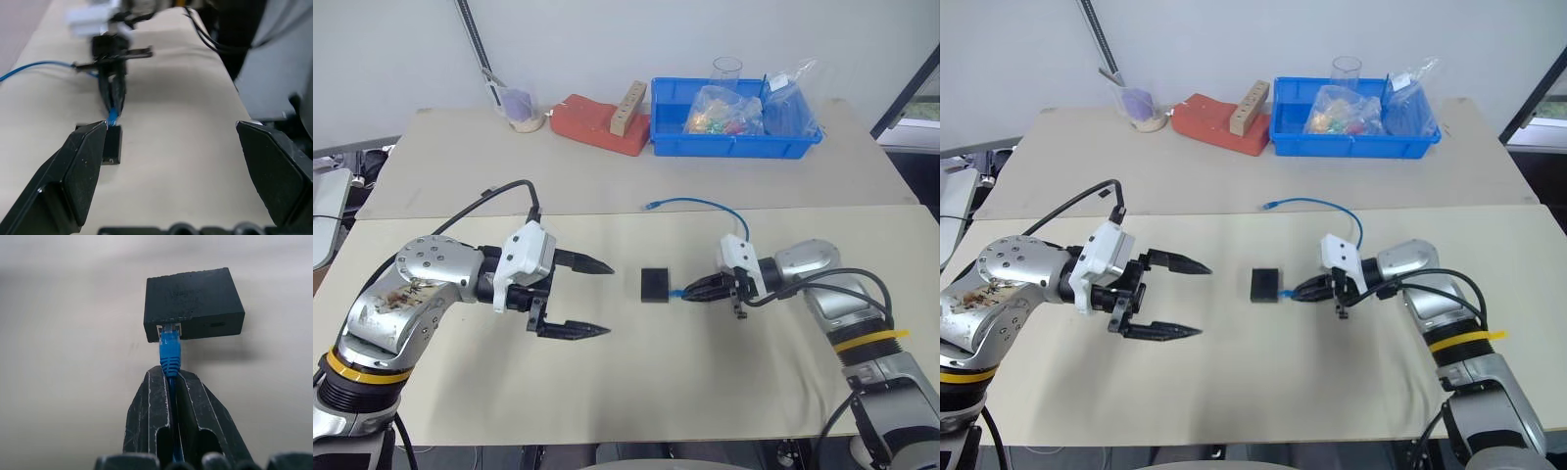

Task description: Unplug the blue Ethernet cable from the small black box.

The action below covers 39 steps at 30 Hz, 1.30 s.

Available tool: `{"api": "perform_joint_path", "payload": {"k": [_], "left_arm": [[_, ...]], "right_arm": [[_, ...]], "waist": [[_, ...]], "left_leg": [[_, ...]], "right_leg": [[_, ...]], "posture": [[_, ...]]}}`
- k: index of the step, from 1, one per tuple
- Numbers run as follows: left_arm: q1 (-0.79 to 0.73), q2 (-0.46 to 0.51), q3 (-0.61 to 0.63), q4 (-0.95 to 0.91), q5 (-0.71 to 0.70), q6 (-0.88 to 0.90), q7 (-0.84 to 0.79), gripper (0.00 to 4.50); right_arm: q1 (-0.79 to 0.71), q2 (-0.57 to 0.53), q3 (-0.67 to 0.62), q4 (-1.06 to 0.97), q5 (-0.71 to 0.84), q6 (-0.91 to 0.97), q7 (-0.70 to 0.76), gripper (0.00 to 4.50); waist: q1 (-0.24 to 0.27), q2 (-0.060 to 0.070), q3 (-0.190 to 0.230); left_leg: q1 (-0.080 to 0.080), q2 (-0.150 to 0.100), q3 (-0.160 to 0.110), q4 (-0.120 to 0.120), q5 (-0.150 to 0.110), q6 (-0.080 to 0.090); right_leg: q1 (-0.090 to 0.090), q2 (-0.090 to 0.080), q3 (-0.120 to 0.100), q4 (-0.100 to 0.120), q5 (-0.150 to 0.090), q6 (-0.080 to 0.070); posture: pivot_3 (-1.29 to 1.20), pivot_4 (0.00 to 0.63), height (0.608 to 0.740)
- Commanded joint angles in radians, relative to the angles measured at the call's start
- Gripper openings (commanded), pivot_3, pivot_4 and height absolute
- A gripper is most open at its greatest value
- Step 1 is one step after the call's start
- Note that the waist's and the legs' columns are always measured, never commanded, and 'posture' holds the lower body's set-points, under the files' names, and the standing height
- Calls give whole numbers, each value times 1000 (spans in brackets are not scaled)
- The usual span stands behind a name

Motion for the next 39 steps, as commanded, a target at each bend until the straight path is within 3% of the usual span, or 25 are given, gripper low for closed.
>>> {"api": "perform_joint_path", "payload": {"k": [1,5,9,18,28,31,38,39], "left_arm": [[-58,-45,116,115,-171,218,141,4500],[-88,-100,158,195,-252,327,216,4500],[-120,-148,147,235,-253,346,245,4500],[-163,-251,19,323,-54,138,206,4500],[-202,-299,-14,369,-7,73,117,4500],[-203,-297,-11,366,-13,80,98,3701],[-202,-289,-20,371,6,72,61,518],[-203,-293,-22,374,10,67,60,537]], "right_arm": [[-23,-18,-74,-104,-110,-276,-147,36],[-38,-13,-77,-38,-263,-596,-314,36],[-55,-7,-64,3,-347,-768,-419,36],[-62,17,-23,-51,-365,-847,-496,36],[-84,26,9,-71,-350,-842,-495,36],[-83,22,10,-58,-344,-830,-489,0],[-88,17,14,-62,-324,-833,-475,0],[-89,18,17,-66,-316,-833,-468,0]], "waist": [[0,0,0],[-1,0,0],[0,0,0],[-1,0,0],[-1,0,0],[-1,0,0],[-1,0,0],[-1,0,0]], "left_leg": [[0,0,-1,0,0,0],[1,0,-1,1,0,0],[0,0,0,1,0,0],[0,0,0,1,0,-1],[0,-1,0,1,0,-1],[0,-1,0,1,0,-1],[0,-1,0,1,0,-1],[0,-1,0,1,0,-1]], "right_leg": [[0,0,-1,1,0,0],[0,0,-1,2,0,1],[-1,-1,-1,5,0,1],[-1,-1,0,5,0,1],[-1,-1,0,5,0,0],[-1,-1,0,5,0,0],[-1,-1,0,5,0,0],[-1,-1,0,5,0,0]], "posture": [[0,150,740],[0,150,740],[0,150,740],[0,150,740],[0,150,740],[0,150,740],[0,150,740],[0,150,740]]}}
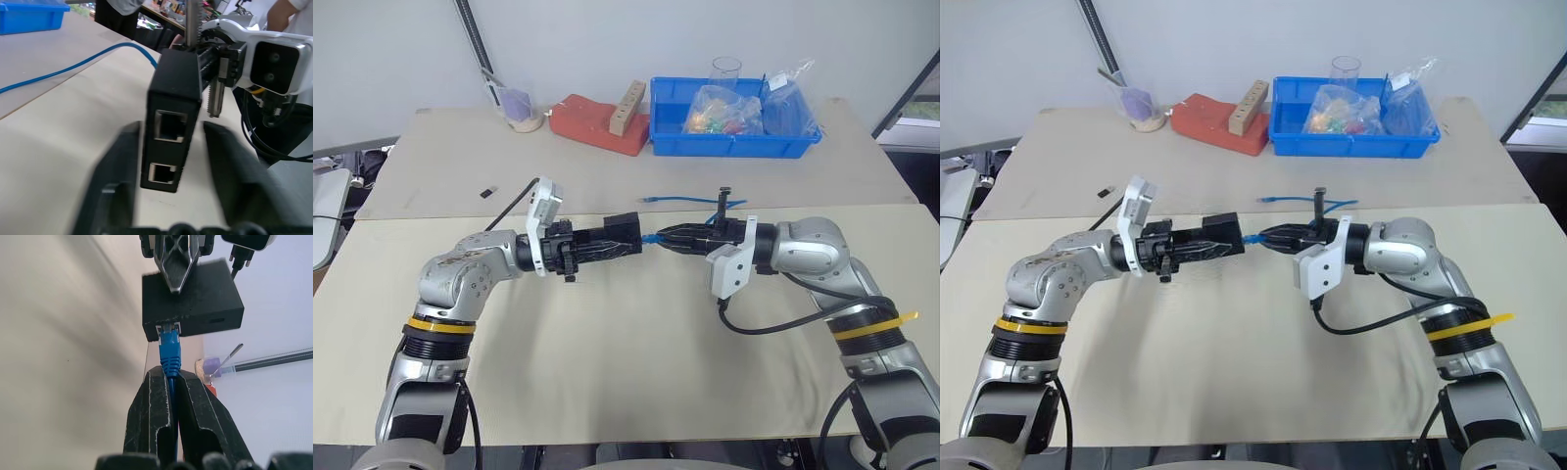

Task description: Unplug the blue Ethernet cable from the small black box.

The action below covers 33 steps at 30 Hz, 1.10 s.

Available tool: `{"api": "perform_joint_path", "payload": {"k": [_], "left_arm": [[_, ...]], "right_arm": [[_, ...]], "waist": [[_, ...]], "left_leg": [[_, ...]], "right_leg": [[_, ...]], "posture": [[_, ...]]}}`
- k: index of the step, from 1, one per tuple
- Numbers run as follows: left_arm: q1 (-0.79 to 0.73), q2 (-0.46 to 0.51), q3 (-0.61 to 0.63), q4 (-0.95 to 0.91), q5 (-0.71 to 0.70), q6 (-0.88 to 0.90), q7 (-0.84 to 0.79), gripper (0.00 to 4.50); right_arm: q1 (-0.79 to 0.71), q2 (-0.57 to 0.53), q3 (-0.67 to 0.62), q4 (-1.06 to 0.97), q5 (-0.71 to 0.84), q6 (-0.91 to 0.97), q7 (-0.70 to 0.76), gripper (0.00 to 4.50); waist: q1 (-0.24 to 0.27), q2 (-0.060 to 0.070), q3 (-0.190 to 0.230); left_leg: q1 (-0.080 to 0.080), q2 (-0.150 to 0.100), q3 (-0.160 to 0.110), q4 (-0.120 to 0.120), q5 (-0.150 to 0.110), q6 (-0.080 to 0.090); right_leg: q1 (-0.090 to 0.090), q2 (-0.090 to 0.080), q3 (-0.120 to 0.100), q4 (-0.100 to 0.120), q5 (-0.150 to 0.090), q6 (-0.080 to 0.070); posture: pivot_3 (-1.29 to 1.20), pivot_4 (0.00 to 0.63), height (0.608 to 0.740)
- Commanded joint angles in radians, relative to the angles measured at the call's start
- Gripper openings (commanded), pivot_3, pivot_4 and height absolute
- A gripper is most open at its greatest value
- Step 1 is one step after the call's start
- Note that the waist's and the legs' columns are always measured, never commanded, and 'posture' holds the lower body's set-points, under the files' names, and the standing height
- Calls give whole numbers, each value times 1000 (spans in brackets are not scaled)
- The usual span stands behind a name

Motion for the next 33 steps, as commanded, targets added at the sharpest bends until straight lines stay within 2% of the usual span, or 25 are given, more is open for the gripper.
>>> {"api": "perform_joint_path", "payload": {"k": [1,3,4,7,9,11,12,15,19,29,33], "left_arm": [[-29,-7,-4,-3,21,-37,-15,537],[-31,-13,-9,5,42,-63,-18,537],[-31,-13,-13,6,48,-68,-24,537],[-29,-4,-28,4,69,-90,-51,537],[-26,8,-39,4,85,-114,-79,537],[-24,12,-42,5,94,-127,-96,537],[-25,12,-41,10,96,-136,-107,537],[-32,13,-46,22,114,-176,-142,537],[-32,6,-49,21,131,-215,-163,537],[-9,-5,-46,-16,135,-228,-156,537],[-3,-7,-47,-34,130,-223,-149,537]], "right_arm": [[-28,-6,4,-37,68,7,21,0],[-27,-10,12,-50,127,60,68,0],[-23,-15,17,-65,177,118,109,872],[-27,-39,17,-134,322,363,221,1812],[-52,-57,5,-190,432,616,264,2513],[-67,-67,-7,-231,500,785,281,3231],[-92,-86,-6,-241,565,941,306,3521],[-170,-95,-6,-198,689,1273,344,3521],[-228,-70,-6,-170,743,1449,355,3521],[-263,-32,13,-183,756,1580,393,3521],[-264,-21,28,-183,736,1580,401,2405]], "waist": [[0,0,0],[0,0,0],[1,0,0],[0,0,0],[1,0,0],[0,0,0],[0,0,0],[1,0,0],[1,0,0],[1,0,0],[1,0,0]], "left_leg": [[0,0,0,0,0,0],[0,0,0,0,0,0],[0,0,0,0,0,0],[0,0,0,0,0,0],[0,0,0,0,0,0],[-1,0,-1,0,0,0],[0,0,-1,0,0,0],[0,0,-1,0,0,0],[-1,0,-1,0,0,1],[-2,0,-1,1,0,1],[-2,0,-2,1,0,1]], "right_leg": [[0,0,0,0,0,0],[0,0,0,0,0,0],[0,0,0,0,0,0],[0,0,0,0,0,0],[0,0,0,0,0,0],[0,0,0,1,0,0],[0,0,0,1,0,0],[0,0,0,0,0,0],[0,0,-1,-1,0,0],[0,0,-1,-1,0,0],[-1,0,-1,0,0,0]], "posture": [[0,150,740],[0,150,740],[0,150,740],[0,150,740],[0,150,740],[0,150,740],[0,150,740],[0,150,740],[0,150,740],[0,150,740],[0,150,740]]}}
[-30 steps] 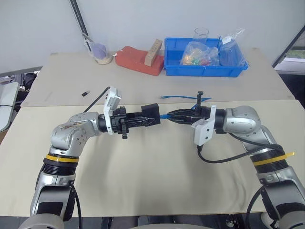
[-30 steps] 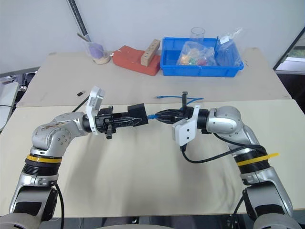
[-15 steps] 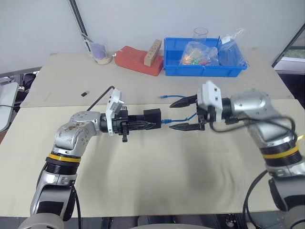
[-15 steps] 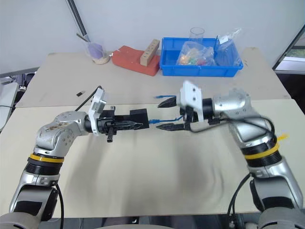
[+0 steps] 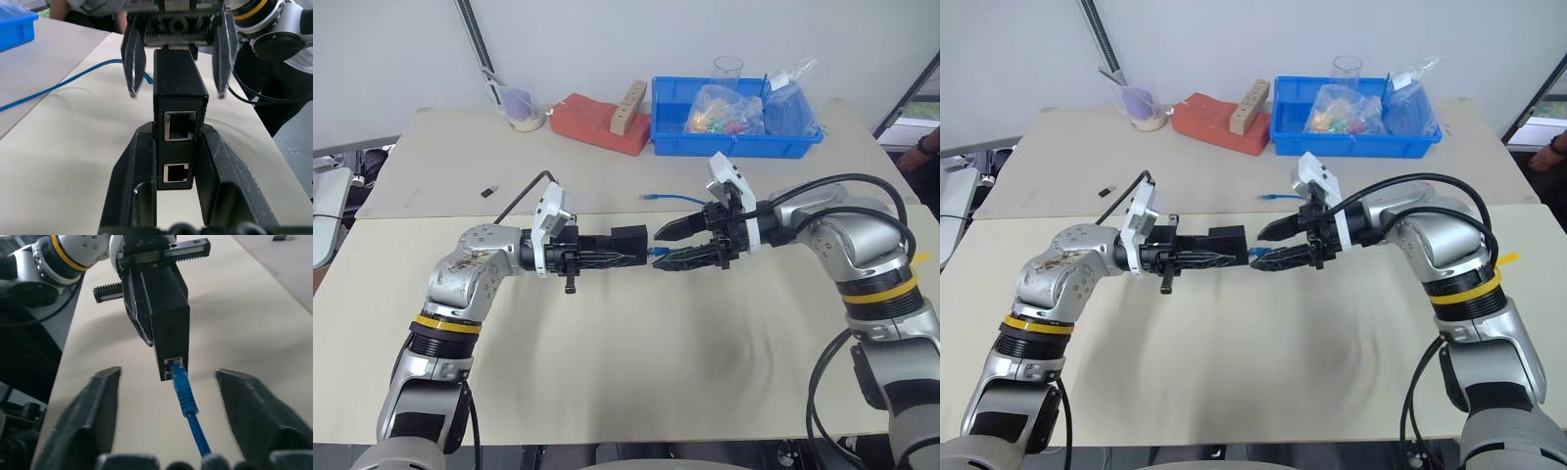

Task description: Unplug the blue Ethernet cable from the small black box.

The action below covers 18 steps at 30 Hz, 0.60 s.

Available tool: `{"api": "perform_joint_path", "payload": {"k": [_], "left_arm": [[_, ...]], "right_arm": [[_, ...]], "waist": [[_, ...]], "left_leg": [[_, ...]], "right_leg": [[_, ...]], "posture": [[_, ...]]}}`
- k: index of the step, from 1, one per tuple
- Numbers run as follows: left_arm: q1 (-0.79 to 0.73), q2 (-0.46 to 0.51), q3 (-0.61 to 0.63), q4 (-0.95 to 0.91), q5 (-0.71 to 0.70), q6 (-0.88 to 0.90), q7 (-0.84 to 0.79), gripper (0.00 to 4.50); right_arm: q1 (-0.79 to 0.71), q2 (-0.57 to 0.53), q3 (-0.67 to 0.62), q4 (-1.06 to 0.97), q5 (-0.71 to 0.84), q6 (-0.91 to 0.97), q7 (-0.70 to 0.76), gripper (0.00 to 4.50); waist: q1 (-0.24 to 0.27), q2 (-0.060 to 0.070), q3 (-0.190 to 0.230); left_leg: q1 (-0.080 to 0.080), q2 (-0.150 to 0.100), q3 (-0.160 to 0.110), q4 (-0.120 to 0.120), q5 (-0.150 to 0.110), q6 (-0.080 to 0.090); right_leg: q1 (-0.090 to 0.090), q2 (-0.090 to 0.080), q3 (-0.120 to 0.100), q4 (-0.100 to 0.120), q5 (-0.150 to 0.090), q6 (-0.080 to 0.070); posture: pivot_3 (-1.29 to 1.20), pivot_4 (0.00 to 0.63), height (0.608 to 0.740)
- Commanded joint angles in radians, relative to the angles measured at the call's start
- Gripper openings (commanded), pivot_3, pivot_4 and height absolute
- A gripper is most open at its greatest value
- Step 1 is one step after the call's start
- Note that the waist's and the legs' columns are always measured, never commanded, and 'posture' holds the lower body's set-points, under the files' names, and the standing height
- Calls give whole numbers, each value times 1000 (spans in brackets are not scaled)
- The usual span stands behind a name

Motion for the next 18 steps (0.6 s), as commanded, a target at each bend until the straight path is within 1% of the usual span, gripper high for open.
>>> {"api": "perform_joint_path", "payload": {"k": [1,18], "left_arm": [[1,-3,11,-48,-19,-6,1,537],[2,-11,8,-60,-21,-2,0,537]], "right_arm": [[-29,5,-2,-28,-2,0,15,2049],[-7,16,20,17,-74,-81,56,2049]], "waist": [[0,0,0],[0,0,0]], "left_leg": [[0,0,0,0,0,0],[0,0,0,0,0,0]], "right_leg": [[0,0,0,0,0,0],[0,0,0,0,0,0]], "posture": [[0,150,740],[0,150,740]]}}
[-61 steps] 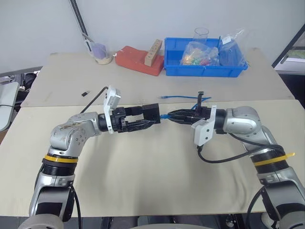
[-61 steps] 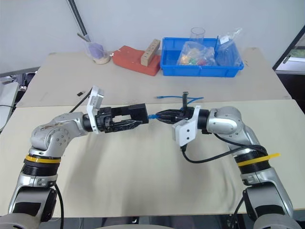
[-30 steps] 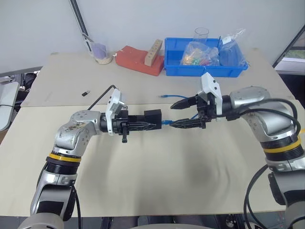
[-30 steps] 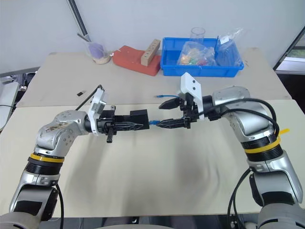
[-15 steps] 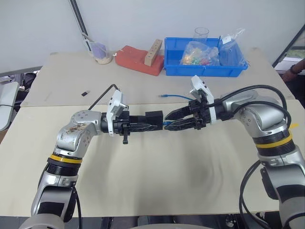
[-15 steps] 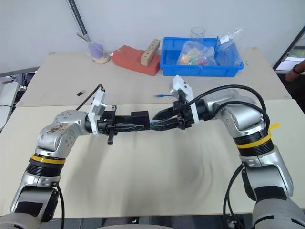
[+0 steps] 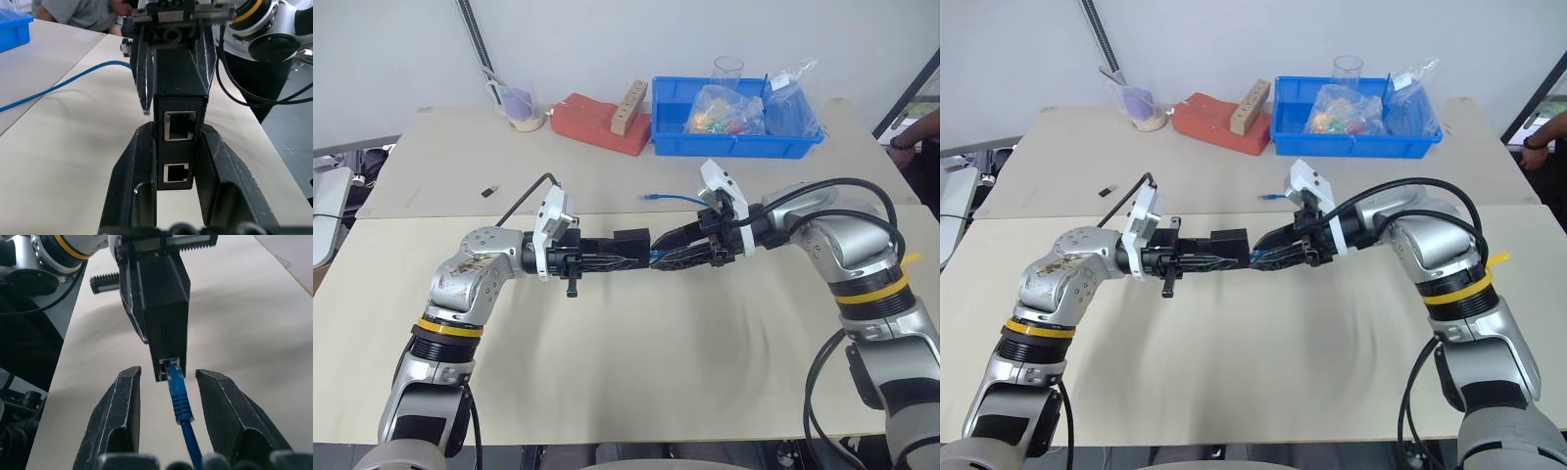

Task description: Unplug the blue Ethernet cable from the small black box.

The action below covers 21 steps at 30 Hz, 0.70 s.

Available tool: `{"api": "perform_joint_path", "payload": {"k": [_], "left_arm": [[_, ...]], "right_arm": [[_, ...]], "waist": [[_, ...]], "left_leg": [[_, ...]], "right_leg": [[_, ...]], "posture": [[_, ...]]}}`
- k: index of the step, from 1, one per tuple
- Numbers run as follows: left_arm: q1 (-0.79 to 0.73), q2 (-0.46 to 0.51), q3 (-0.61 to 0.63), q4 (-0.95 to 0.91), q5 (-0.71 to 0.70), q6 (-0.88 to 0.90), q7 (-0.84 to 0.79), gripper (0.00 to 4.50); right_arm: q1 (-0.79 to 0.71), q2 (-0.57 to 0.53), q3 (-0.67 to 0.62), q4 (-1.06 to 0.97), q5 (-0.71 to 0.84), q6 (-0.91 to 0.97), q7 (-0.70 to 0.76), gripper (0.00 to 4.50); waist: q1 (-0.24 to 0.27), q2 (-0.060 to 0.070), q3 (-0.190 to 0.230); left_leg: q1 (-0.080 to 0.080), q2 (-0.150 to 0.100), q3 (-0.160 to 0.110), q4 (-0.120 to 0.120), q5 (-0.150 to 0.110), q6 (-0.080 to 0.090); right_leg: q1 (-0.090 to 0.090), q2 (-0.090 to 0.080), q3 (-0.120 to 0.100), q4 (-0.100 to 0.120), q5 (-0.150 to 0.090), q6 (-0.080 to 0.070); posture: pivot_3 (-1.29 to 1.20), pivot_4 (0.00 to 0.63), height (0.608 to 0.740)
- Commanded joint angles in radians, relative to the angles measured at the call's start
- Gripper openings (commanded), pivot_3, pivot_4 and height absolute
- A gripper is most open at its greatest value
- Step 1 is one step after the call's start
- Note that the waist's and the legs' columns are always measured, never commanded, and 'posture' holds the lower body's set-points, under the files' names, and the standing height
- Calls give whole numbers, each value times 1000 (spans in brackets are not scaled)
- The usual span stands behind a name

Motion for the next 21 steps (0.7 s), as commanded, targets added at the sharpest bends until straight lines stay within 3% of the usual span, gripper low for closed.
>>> {"api": "perform_joint_path", "payload": {"k": [1,6,12,13,21], "left_arm": [[-8,-2,9,-33,-19,-3,-1,537],[-11,0,9,-34,-19,-1,-2,537],[-8,4,5,-30,-10,-10,-6,537],[-7,4,4,-32,-10,-10,-7,537],[-2,13,-9,-39,-7,-10,-18,537]], "right_arm": [[-2,8,-14,0,-8,-40,14,2049],[-10,16,-16,27,-18,-51,27,2049],[-27,26,-19,60,-26,-60,44,129],[-29,26,-18,66,-28,-63,49,25],[-44,26,-3,95,-48,-86,104,25]], "waist": [[0,0,0],[0,0,0],[0,0,0],[0,0,0],[0,0,0]], "left_leg": [[0,0,0,0,0,0],[0,0,0,0,0,0],[0,0,0,0,0,0],[0,0,0,0,0,0],[0,0,0,0,0,0]], "right_leg": [[0,0,0,0,0,0],[0,0,0,0,0,0],[0,0,0,0,0,0],[0,0,0,0,0,0],[0,0,0,0,0,0]], "posture": [[0,150,740],[0,150,740],[0,150,740],[0,150,740],[0,150,740]]}}
